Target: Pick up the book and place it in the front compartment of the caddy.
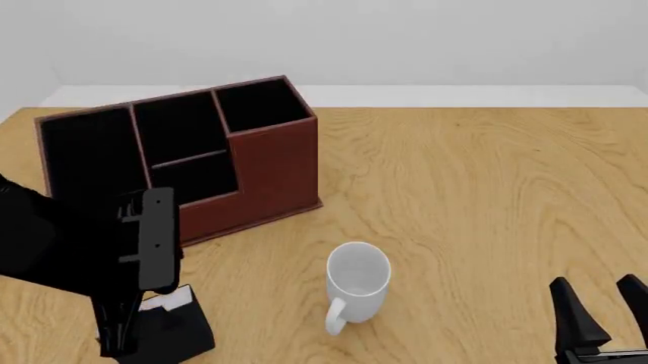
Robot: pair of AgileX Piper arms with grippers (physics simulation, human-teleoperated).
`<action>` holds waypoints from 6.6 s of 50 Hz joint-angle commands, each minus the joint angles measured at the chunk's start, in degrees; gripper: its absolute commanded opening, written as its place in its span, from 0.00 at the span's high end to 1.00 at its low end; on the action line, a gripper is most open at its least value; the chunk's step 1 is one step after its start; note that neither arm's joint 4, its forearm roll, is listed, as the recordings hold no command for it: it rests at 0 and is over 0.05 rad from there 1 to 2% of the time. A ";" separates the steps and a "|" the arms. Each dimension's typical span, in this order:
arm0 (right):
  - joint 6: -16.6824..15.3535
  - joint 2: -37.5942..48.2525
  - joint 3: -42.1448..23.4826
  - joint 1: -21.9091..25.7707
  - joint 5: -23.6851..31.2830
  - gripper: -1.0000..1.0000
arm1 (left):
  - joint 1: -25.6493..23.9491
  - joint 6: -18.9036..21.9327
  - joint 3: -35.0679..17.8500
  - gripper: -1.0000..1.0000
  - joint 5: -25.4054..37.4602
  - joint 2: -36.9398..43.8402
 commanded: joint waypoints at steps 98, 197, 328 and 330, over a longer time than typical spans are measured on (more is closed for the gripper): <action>0.60 0.02 -0.28 -0.21 -0.32 0.00 | 10.14 9.10 -7.05 1.00 1.37 5.18; 1.09 0.00 -0.77 1.42 -0.74 0.00 | 20.53 19.28 -55.92 1.00 1.39 34.73; -0.49 0.00 -0.04 1.42 -0.16 0.00 | 28.68 23.69 -64.79 0.00 -9.13 57.40; -0.48 0.00 -0.05 1.39 -0.19 0.00 | 28.66 23.75 -64.54 0.00 -9.14 57.03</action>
